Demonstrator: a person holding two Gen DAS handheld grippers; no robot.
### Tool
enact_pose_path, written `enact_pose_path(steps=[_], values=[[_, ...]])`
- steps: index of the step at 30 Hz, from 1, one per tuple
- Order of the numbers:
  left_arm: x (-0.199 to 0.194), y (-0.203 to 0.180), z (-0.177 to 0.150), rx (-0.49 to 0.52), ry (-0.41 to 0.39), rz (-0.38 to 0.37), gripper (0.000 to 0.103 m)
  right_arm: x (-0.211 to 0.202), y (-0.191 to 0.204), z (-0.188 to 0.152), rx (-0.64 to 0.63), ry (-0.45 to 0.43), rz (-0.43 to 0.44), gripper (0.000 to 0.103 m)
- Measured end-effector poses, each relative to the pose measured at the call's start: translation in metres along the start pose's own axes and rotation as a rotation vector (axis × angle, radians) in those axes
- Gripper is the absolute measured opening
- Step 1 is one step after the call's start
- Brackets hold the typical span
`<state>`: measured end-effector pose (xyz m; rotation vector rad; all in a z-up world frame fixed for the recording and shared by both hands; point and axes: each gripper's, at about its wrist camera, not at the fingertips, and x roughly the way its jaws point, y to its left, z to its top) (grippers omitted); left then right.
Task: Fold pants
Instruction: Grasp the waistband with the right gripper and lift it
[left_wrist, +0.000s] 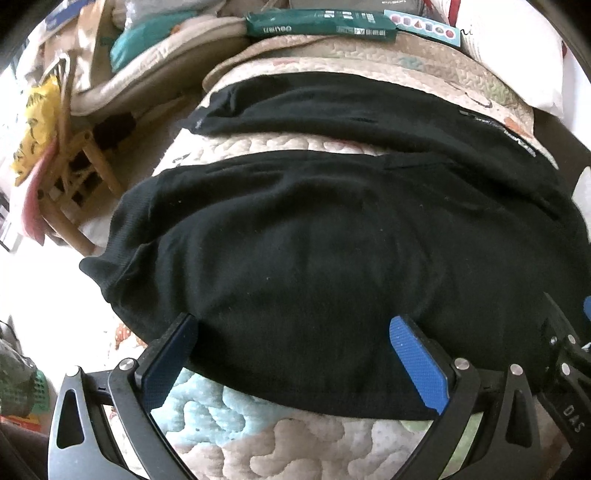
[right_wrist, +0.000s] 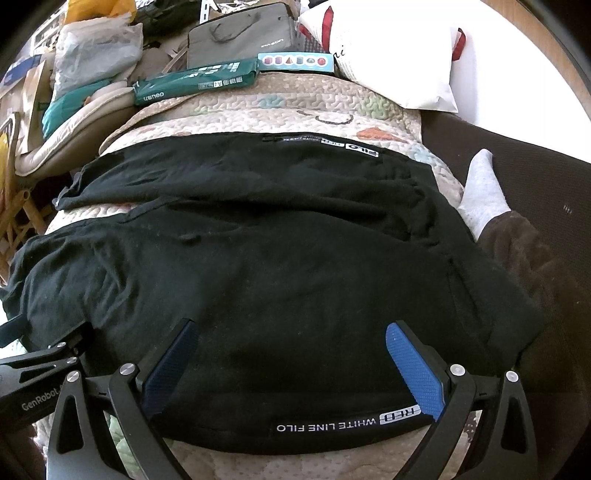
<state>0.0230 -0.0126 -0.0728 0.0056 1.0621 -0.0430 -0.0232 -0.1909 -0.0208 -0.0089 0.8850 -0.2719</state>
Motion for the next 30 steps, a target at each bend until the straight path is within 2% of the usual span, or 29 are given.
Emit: enact_pose_path(steps=[4, 7, 11, 17, 20, 23, 25, 27, 30], values=[[-0.019, 0.011, 0.007, -0.04, -0.011, -0.078, 0.103, -0.014, -0.003, 0.01, -0.009, -0.047, -0.029, 0.103], [-0.046, 0.02, 0.024, -0.035, -0.07, -0.087, 0.103, -0.03, -0.011, 0.03, -0.024, -0.063, -0.019, 0.103], [-0.072, 0.033, 0.062, -0.03, -0.135, -0.105, 0.103, -0.052, -0.023, 0.064, -0.067, -0.08, 0.027, 0.103], [-0.058, 0.042, 0.132, 0.069, -0.154, -0.13, 0.103, -0.058, -0.04, 0.125, -0.195, -0.162, 0.084, 0.103], [-0.041, 0.043, 0.164, 0.119, -0.15, -0.147, 0.103, -0.03, -0.049, 0.152, -0.258, -0.154, 0.129, 0.103], [-0.015, 0.042, 0.195, 0.168, -0.134, -0.181, 0.103, 0.004, -0.057, 0.17, -0.268, -0.09, 0.168, 0.101], [0.007, 0.043, 0.213, 0.177, -0.112, -0.225, 0.103, 0.029, -0.063, 0.184, -0.263, -0.051, 0.194, 0.098], [0.03, 0.046, 0.23, 0.173, -0.096, -0.249, 0.103, 0.059, -0.069, 0.198, -0.26, -0.009, 0.232, 0.088], [0.062, 0.046, 0.247, 0.194, -0.076, -0.233, 0.103, 0.095, -0.073, 0.21, -0.261, 0.046, 0.301, 0.085]])
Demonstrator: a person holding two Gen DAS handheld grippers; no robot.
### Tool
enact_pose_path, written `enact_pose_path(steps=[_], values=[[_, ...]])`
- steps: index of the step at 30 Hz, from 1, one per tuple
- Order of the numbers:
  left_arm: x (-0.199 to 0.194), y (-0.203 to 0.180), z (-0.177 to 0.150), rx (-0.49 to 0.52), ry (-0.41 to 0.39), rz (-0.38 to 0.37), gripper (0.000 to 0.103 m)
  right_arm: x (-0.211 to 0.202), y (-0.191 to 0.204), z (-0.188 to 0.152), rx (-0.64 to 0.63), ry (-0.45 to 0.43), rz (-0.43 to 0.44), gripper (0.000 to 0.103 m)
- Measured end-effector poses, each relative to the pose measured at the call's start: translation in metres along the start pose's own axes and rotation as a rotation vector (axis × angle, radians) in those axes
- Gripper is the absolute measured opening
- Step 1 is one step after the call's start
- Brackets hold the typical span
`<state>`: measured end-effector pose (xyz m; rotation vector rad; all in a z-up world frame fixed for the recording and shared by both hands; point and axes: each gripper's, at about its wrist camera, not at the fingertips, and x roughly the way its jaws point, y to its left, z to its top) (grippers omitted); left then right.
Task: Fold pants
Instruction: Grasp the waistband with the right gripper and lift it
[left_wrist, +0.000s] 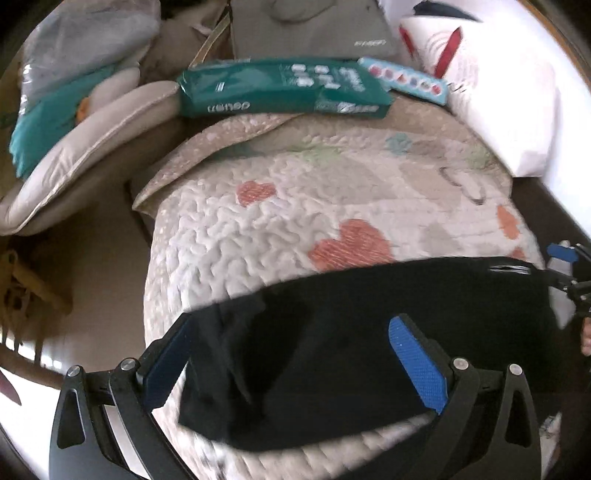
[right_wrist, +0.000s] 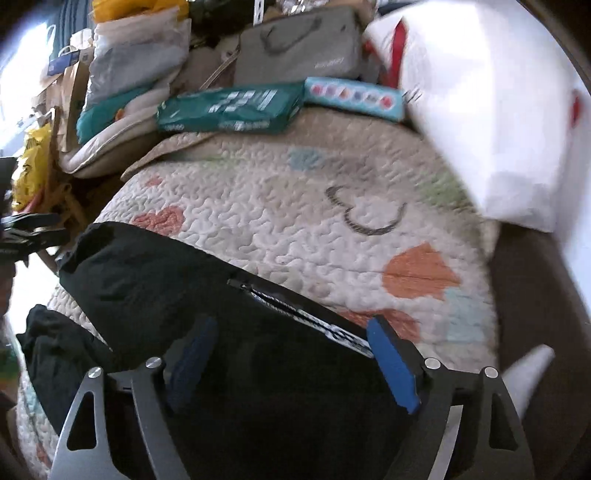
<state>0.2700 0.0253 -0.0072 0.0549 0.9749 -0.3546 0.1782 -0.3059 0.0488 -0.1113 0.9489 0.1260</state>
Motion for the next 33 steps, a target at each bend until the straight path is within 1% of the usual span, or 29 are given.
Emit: enact_pose_path(steps=[2, 3, 5, 7, 8, 9, 10, 12, 13, 14, 15, 16, 17, 18, 19, 21, 22, 23, 26, 29, 33], values=[[0.019, 0.0, 0.007, 0.044, 0.023, -0.004, 0.103, 0.018, -0.007, 0.003, -0.009, 0.028, 0.027, 0.083], [0.026, -0.002, 0.008, 0.066, 0.03, 0.007, 0.103, 0.03, -0.01, 0.004, -0.015, 0.053, 0.051, 0.082], [0.042, -0.007, 0.011, 0.126, 0.048, 0.021, 0.103, 0.047, -0.014, 0.005, -0.029, 0.076, 0.054, 0.081], [0.054, -0.01, 0.011, 0.159, 0.074, 0.026, 0.103, 0.065, -0.019, 0.005, -0.036, 0.096, 0.059, 0.081], [0.062, -0.012, 0.009, 0.176, 0.095, 0.022, 0.103, 0.07, -0.021, 0.004, -0.04, 0.08, 0.046, 0.081], [0.071, -0.015, 0.007, 0.196, 0.125, 0.02, 0.103, 0.076, -0.023, 0.004, -0.041, 0.087, 0.049, 0.08], [0.077, -0.017, 0.005, 0.211, 0.146, 0.025, 0.103, 0.082, -0.023, 0.004, -0.043, 0.094, 0.051, 0.079], [0.079, -0.018, 0.004, 0.215, 0.137, 0.02, 0.102, 0.093, -0.021, 0.002, -0.06, 0.112, 0.052, 0.078], [0.079, -0.017, 0.005, 0.204, 0.144, 0.008, 0.099, 0.097, -0.02, 0.002, -0.07, 0.116, 0.047, 0.078], [0.075, -0.015, 0.005, 0.197, 0.139, -0.005, 0.086, 0.1, -0.018, 0.001, -0.082, 0.121, 0.041, 0.076], [0.072, -0.014, 0.005, 0.197, 0.128, -0.007, 0.065, 0.102, -0.017, 0.001, -0.087, 0.119, 0.037, 0.071], [0.067, -0.013, 0.005, 0.197, 0.12, -0.013, 0.051, 0.102, -0.016, 0.001, -0.087, 0.119, 0.048, 0.067], [0.062, -0.01, 0.006, 0.193, 0.119, -0.023, 0.023, 0.1, -0.016, 0.001, -0.084, 0.118, 0.065, 0.054], [0.058, -0.007, 0.007, 0.178, 0.127, -0.045, 0.005, 0.099, -0.015, 0.001, -0.084, 0.116, 0.073, 0.045], [0.055, -0.006, 0.007, 0.165, 0.139, -0.083, 0.005, 0.097, -0.014, 0.001, -0.088, 0.115, 0.068, 0.04], [0.045, -0.012, 0.006, 0.192, 0.117, -0.05, 0.005, 0.094, -0.015, 0.0, -0.083, 0.12, 0.069, 0.024], [0.039, -0.015, 0.004, 0.202, 0.109, -0.039, 0.005, 0.09, -0.017, 0.001, -0.07, 0.119, 0.077, 0.019], [0.034, -0.019, 0.003, 0.211, 0.099, -0.03, 0.005, 0.087, -0.016, 0.002, -0.06, 0.117, 0.079, 0.009], [0.02, -0.023, 0.003, 0.219, 0.065, -0.012, 0.005, 0.075, -0.014, 0.001, -0.047, 0.109, 0.068, 0.008], [-0.003, -0.021, 0.003, 0.194, 0.021, -0.01, 0.005, 0.061, -0.005, -0.003, -0.062, 0.096, 0.038, 0.007], [-0.039, -0.028, -0.006, 0.199, -0.034, -0.004, 0.005, 0.036, 0.006, -0.011, -0.064, 0.074, 0.009, 0.007]])
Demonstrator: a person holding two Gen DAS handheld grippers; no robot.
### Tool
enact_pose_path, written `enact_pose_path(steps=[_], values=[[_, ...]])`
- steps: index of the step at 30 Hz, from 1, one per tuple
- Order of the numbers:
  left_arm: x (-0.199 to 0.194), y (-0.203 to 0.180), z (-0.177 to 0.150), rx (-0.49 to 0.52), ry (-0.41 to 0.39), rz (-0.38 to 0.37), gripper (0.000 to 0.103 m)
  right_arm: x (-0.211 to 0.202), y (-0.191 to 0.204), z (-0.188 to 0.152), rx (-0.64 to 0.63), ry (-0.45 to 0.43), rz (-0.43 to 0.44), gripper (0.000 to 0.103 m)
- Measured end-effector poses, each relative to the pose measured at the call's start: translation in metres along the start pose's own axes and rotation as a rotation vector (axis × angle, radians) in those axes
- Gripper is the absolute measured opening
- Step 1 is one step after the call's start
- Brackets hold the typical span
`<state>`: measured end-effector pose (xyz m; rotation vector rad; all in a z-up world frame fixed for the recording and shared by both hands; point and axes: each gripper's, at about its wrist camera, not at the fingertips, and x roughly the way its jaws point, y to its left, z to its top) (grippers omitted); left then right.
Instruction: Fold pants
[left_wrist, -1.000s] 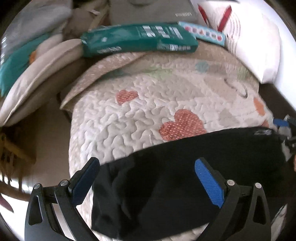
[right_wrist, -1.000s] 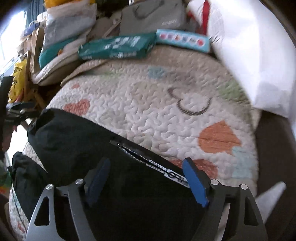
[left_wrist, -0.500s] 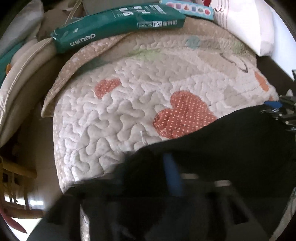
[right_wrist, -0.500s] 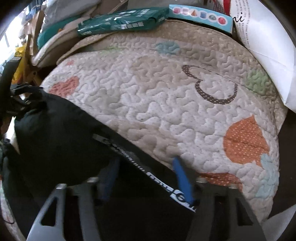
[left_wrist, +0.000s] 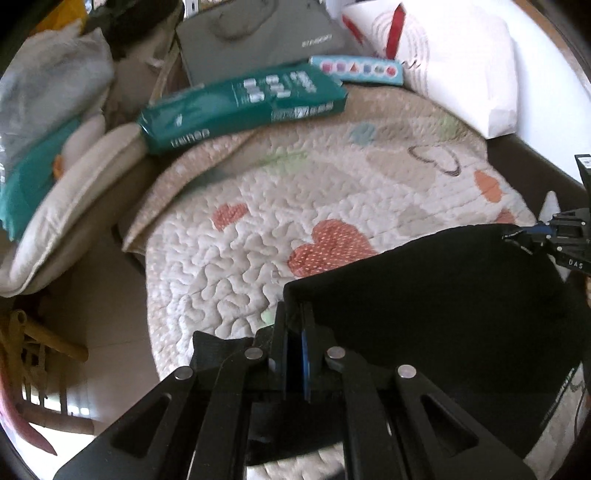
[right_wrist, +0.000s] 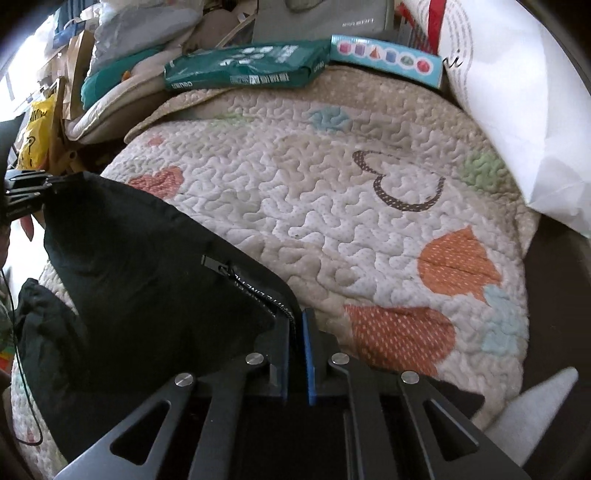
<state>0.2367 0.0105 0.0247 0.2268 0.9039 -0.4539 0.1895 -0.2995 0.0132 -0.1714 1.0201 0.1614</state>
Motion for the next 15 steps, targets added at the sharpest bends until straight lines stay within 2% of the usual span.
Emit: enact_pose_path(steps=[4, 9, 15], values=[[-0.033, -0.013, -0.018, 0.007, -0.041, 0.006, 0.005, -0.031, 0.018, -0.02, -0.006, 0.001, -0.012, 0.007], [-0.07, -0.029, -0.066, 0.008, -0.056, 0.022, 0.005, -0.06, 0.046, -0.061, -0.023, 0.034, -0.017, 0.007], [-0.077, -0.044, -0.131, -0.034, -0.002, 0.031, 0.006, -0.071, 0.081, -0.126, -0.013, 0.121, 0.001, 0.007]])
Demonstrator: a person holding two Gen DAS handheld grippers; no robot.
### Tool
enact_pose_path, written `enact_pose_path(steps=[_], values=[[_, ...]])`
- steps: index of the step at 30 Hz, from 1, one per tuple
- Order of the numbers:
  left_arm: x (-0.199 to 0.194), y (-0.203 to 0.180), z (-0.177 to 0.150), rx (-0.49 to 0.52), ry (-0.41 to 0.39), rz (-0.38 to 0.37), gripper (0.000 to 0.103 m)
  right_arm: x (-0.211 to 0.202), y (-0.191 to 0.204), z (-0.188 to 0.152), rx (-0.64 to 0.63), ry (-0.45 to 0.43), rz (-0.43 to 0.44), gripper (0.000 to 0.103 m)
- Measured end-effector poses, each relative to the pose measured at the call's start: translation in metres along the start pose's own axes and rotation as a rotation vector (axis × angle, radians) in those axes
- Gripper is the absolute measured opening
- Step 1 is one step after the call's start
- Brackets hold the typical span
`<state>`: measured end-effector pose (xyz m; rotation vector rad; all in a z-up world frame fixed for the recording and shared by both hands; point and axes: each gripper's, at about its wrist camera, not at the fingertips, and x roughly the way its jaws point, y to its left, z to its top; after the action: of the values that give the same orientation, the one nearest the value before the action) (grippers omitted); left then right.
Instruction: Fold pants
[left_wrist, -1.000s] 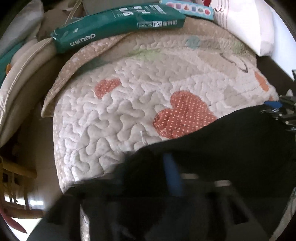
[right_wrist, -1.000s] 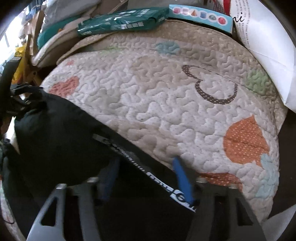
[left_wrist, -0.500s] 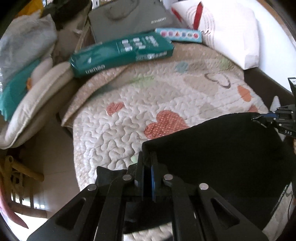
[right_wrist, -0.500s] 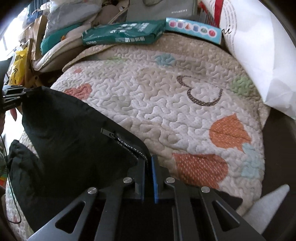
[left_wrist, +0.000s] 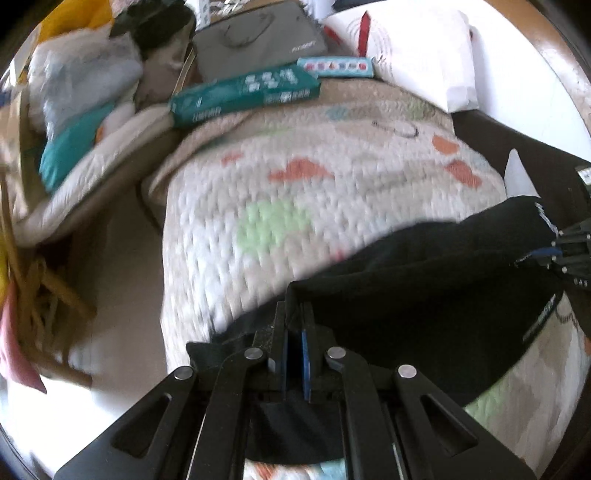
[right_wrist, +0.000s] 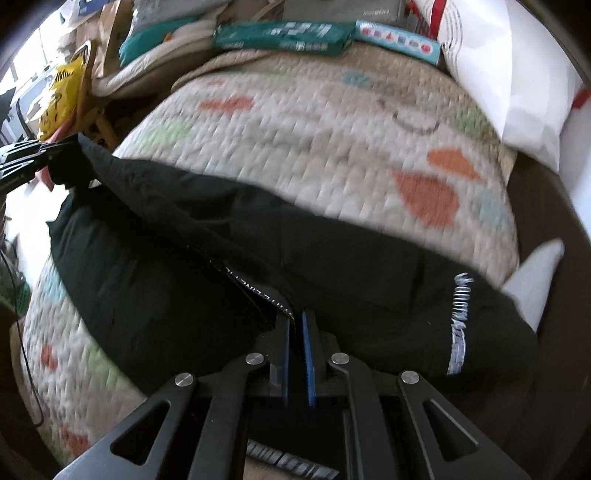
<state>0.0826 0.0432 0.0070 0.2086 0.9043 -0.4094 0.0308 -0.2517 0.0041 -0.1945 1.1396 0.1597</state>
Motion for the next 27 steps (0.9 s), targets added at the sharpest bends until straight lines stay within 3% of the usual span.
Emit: enact_pose_path(steps=[5, 12, 14, 17, 19, 20, 22, 23, 24, 25, 27], values=[[0.01, -0.006, -0.042, -0.032, 0.083, 0.047, 0.006, 0.017, 0.023, -0.037, -0.014, 0.066, -0.004, 0.007], [-0.009, -0.007, -0.069, -0.054, 0.089, 0.062, 0.007, 0.016, 0.033, -0.062, 0.003, 0.075, -0.033, 0.007], [-0.012, -0.005, -0.075, -0.061, 0.097, 0.069, 0.01, 0.012, 0.033, -0.068, 0.011, 0.073, -0.039, 0.007], [-0.012, -0.001, -0.082, -0.084, 0.121, 0.101, 0.025, 0.009, 0.038, -0.075, 0.009, 0.082, -0.06, 0.008], [-0.013, 0.007, -0.085, -0.119, 0.136, 0.086, 0.026, 0.009, 0.041, -0.078, -0.01, 0.098, -0.086, 0.012], [-0.015, 0.014, -0.087, -0.162, 0.142, 0.059, 0.029, 0.009, 0.044, -0.08, -0.02, 0.104, -0.104, 0.016], [-0.022, 0.024, -0.089, -0.228, 0.135, 0.043, 0.051, 0.007, 0.05, -0.085, -0.043, 0.106, -0.155, 0.025], [-0.026, 0.03, -0.091, -0.262, 0.12, 0.046, 0.059, 0.006, 0.054, -0.089, -0.052, 0.111, -0.185, 0.036], [-0.032, 0.038, -0.093, -0.303, 0.103, 0.035, 0.059, 0.005, 0.056, -0.093, -0.055, 0.115, -0.193, 0.055], [-0.036, 0.044, -0.094, -0.336, 0.096, 0.018, 0.059, 0.005, 0.057, -0.098, -0.054, 0.126, -0.186, 0.063], [-0.045, 0.06, -0.099, -0.422, 0.077, 0.001, 0.059, 0.004, 0.057, -0.105, -0.048, 0.128, -0.187, 0.069]])
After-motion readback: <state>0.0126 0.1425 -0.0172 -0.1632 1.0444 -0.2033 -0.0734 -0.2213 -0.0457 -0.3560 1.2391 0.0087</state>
